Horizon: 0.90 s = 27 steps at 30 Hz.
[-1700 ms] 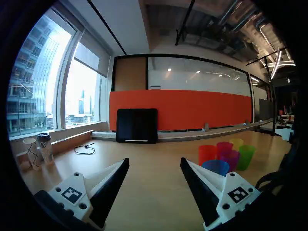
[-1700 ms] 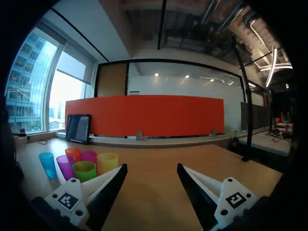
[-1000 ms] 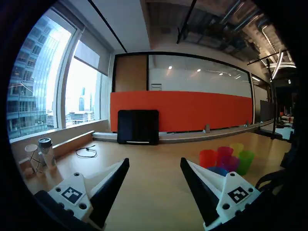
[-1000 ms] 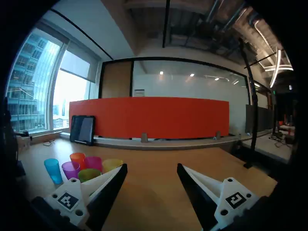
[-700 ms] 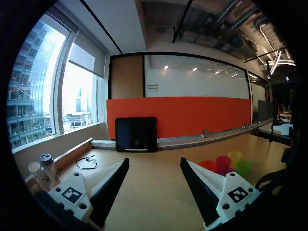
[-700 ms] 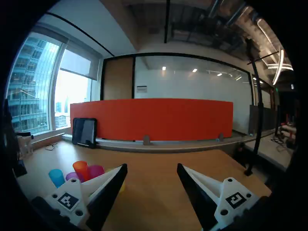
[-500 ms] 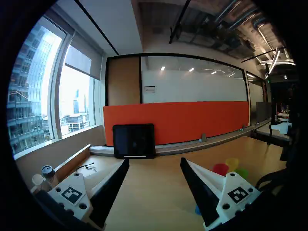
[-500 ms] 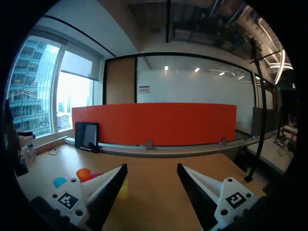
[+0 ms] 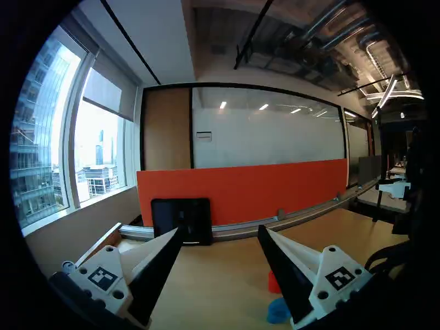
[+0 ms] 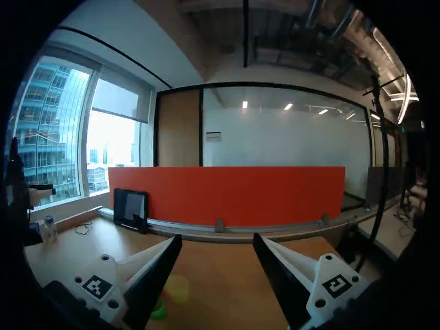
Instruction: Pour water
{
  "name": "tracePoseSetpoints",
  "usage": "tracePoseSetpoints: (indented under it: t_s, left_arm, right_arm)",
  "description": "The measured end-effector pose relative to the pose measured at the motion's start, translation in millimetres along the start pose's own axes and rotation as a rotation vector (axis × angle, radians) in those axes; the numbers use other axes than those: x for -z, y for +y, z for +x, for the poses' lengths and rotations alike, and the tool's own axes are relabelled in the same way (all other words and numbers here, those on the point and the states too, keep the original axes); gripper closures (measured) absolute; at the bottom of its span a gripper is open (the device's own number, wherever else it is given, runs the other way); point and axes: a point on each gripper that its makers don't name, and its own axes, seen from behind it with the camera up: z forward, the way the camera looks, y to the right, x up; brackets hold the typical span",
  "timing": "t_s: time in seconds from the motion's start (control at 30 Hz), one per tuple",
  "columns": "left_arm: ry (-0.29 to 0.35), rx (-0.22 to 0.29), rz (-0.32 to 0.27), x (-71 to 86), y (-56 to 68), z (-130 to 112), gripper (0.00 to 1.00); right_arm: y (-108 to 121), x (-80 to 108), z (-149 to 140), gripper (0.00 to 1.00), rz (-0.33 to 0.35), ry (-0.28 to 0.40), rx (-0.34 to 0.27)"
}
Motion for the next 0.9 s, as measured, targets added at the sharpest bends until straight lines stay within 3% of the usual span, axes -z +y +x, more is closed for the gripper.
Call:
tracePoseSetpoints:
  t_s: [0.27, 0.57, 0.9]
  left_arm:
    - [-0.020, -0.004, -0.042, -3.9, 4.9, 2.3, 0.01]
    - [-0.047, -0.008, -0.133, 0.3, 18.2, -10.1, 0.02]
    - [-0.028, 0.018, -0.258, 10.1, 43.0, -0.3, 0.01]
  right_arm:
    - [-12.5, -2.8, 2.1, 0.00, 0.058, -0.017, 0.014]
    - [-46.8, 3.9, 2.4, 0.00, 0.224, -0.043, 0.037]
    - [-83.0, 18.8, 14.6, 0.00, 0.408, -0.023, 0.021]
